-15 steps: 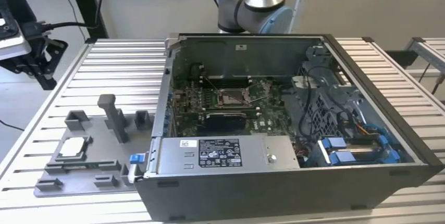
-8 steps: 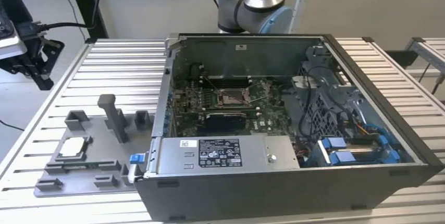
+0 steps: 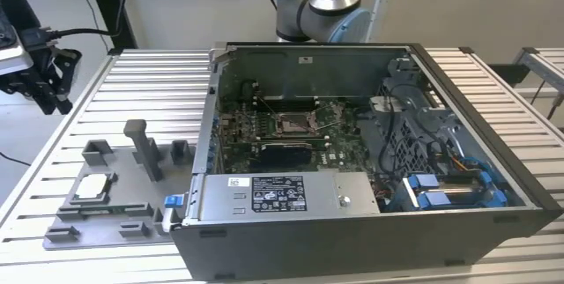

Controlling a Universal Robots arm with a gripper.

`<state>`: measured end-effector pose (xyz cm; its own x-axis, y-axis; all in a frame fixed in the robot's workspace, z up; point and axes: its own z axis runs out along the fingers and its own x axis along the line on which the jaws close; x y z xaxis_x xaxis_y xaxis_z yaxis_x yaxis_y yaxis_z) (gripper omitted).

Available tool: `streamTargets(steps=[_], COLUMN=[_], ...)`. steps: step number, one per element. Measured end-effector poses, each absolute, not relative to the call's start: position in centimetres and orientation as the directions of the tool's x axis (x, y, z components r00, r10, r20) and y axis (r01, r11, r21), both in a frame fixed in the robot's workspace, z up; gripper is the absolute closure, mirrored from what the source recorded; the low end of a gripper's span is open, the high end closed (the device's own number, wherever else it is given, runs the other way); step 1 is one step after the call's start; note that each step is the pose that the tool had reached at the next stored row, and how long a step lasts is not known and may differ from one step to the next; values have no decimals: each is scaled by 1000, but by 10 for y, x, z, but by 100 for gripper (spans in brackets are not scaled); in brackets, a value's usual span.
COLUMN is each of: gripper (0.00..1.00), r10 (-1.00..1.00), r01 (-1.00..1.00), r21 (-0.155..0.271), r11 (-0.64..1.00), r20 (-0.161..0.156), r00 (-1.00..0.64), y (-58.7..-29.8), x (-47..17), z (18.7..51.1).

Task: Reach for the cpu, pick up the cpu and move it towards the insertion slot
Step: 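Reach for the cpu, then pick up the cpu and move it towards the insertion slot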

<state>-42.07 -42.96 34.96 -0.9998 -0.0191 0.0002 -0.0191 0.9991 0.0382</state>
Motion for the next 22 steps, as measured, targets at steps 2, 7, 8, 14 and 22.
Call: streamTargets(steps=[2,7,8,14,22], gripper=[0,0,0,0,0], r10=[-19,-19,-19,-19,-19], r01=[-19,-19,-19,-19,-19], r21=[38,38,38,38,36], r11=[999,999,999,999,999], r20=[0,0,0,0,0], r00=[-1000,-1000,-1000,-1000,-1000], y=[-430,-430,-430,-430,-430], x=[-421,-422,-422,-422,-422], z=[350,350,350,348,339])
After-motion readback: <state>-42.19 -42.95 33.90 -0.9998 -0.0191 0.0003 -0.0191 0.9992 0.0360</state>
